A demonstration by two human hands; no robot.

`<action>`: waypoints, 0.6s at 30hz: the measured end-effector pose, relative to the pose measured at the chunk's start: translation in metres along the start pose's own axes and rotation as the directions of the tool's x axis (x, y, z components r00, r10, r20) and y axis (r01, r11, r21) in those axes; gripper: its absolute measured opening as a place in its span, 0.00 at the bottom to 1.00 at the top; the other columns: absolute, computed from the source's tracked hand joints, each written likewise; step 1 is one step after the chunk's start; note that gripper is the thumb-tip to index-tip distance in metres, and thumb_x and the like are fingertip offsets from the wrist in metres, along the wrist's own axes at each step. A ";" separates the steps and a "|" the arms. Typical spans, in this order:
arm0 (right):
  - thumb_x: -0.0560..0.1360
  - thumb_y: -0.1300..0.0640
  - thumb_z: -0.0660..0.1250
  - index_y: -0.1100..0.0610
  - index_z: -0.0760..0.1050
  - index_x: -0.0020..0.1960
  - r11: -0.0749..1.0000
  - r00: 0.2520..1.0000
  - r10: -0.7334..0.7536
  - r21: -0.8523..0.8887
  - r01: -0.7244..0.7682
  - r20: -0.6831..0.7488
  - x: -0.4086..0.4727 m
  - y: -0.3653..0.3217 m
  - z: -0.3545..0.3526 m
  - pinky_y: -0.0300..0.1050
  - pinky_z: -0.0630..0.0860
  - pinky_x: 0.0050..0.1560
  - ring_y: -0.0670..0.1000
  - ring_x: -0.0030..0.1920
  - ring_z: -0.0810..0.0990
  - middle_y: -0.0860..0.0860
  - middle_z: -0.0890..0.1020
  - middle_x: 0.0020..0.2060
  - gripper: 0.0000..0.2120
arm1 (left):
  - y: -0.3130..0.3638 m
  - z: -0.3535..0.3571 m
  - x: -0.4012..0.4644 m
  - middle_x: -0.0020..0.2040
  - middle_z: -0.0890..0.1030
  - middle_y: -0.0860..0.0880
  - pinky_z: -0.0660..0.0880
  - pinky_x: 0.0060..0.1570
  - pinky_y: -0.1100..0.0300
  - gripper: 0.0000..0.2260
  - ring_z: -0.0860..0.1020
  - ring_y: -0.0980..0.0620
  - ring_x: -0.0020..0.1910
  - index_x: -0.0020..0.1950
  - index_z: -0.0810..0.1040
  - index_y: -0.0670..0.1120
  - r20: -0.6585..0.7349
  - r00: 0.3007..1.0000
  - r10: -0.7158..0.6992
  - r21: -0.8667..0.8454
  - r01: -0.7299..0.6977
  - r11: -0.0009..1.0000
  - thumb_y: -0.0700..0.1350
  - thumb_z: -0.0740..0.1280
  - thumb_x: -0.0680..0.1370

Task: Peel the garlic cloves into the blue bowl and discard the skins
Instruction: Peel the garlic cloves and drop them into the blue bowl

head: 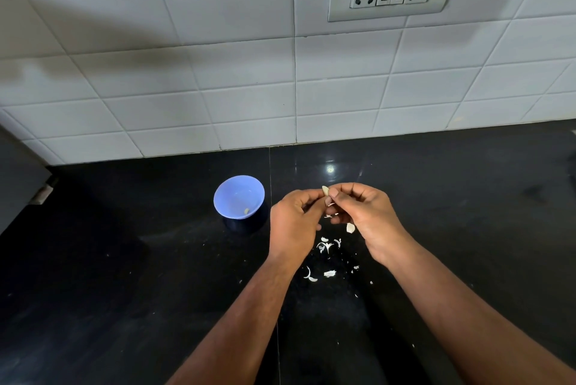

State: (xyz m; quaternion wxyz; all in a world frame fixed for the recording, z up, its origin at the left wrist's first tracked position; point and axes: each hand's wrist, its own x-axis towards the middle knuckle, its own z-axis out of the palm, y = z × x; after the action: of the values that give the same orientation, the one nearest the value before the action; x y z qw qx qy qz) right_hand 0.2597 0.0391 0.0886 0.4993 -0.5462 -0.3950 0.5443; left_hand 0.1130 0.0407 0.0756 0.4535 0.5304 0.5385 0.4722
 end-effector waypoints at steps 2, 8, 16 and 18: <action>0.81 0.61 0.70 0.59 0.86 0.53 0.999 1.000 -0.014 -0.033 0.014 0.009 0.000 -0.001 0.000 0.46 0.84 0.44 0.50 0.42 0.86 0.58 0.88 0.45 0.06 | -0.001 0.000 0.000 0.49 0.85 0.53 0.85 0.40 0.54 0.09 0.86 0.51 0.44 0.50 0.86 0.60 0.001 1.000 0.006 0.004 -0.006 1.000 0.44 0.74 0.81; 0.84 0.62 0.65 0.58 0.84 0.55 0.991 0.998 -0.060 -0.121 0.059 -0.005 0.002 -0.004 0.002 0.46 0.84 0.41 0.52 0.42 0.86 0.55 0.88 0.45 0.08 | -0.002 -0.001 0.001 0.48 0.86 0.52 0.82 0.38 0.60 0.07 0.85 0.54 0.45 0.54 0.87 0.55 0.006 1.000 -0.011 -0.033 0.012 0.999 0.44 0.71 0.83; 0.84 0.63 0.63 0.52 0.84 0.63 0.999 0.996 -0.032 0.000 0.032 0.080 0.002 -0.009 -0.001 0.46 0.80 0.59 0.48 0.59 0.85 0.49 0.88 0.54 0.15 | 0.002 -0.002 0.002 0.46 0.84 0.46 0.83 0.40 0.54 0.08 0.82 0.52 0.44 0.58 0.86 0.45 0.143 0.986 -0.084 -0.280 0.121 0.952 0.43 0.67 0.85; 0.84 0.63 0.64 0.52 0.85 0.63 0.999 0.993 -0.037 0.029 0.034 0.111 0.002 -0.010 -0.002 0.50 0.79 0.63 0.50 0.61 0.84 0.50 0.88 0.55 0.14 | 0.004 -0.003 0.002 0.45 0.82 0.45 0.82 0.39 0.53 0.09 0.82 0.51 0.44 0.58 0.86 0.43 0.168 0.982 -0.091 -0.348 0.145 0.926 0.43 0.67 0.86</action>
State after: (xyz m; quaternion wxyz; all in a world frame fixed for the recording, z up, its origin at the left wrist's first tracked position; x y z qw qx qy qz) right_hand 0.2634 0.0424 0.0977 0.4934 -0.5012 -0.4244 0.5703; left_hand 0.1106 0.0422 0.0802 0.6092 0.4392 0.4388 0.4933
